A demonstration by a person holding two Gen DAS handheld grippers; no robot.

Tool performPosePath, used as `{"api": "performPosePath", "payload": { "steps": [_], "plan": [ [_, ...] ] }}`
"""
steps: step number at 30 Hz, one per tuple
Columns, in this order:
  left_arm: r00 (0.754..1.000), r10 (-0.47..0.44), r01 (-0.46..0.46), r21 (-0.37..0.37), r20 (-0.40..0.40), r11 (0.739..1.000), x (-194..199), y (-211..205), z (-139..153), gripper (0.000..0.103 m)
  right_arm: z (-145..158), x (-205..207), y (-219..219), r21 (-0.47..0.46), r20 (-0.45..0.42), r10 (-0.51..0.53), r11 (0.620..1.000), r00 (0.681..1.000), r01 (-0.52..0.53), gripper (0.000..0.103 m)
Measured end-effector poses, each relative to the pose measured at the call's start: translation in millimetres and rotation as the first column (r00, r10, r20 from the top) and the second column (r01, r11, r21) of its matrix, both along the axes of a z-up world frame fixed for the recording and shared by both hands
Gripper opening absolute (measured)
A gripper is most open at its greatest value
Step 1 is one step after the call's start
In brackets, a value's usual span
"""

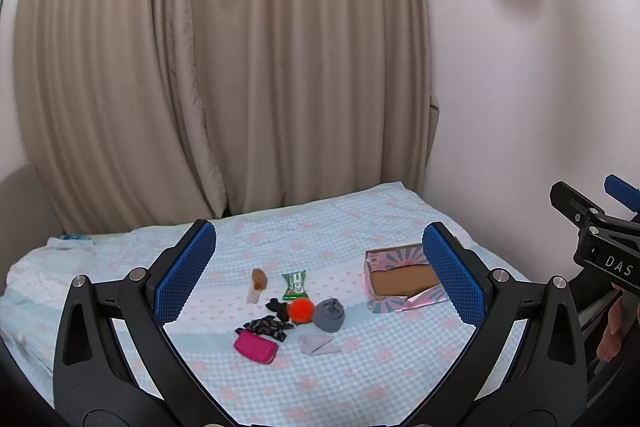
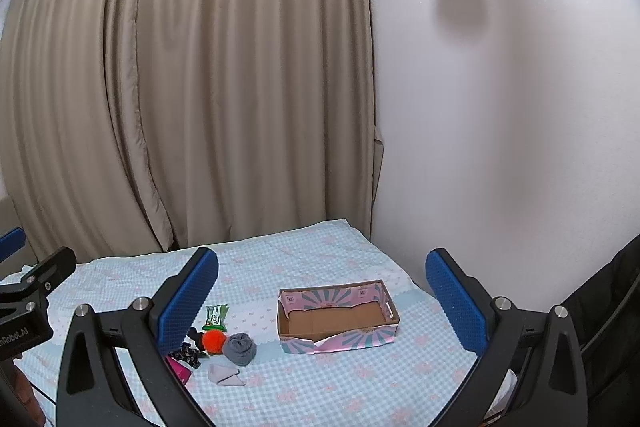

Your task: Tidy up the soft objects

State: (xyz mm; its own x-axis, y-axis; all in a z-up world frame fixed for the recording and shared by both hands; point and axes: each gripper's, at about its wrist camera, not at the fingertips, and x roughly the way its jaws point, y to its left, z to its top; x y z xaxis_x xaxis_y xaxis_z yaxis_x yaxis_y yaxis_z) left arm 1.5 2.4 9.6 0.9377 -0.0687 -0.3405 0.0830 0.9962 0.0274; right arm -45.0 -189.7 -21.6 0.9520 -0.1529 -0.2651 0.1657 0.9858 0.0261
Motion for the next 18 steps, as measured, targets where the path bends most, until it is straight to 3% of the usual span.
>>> {"api": "performPosePath", "payload": {
  "steps": [18],
  "plan": [
    [1.000, -0.004, 0.004, -0.001, 0.002, 1.000, 4.6, -2.4, -2.5, 0.103, 1.9, 14.5, 1.6, 0.001, 0.002, -0.015, 1.000, 1.000, 0.015, 0.103]
  ]
}}
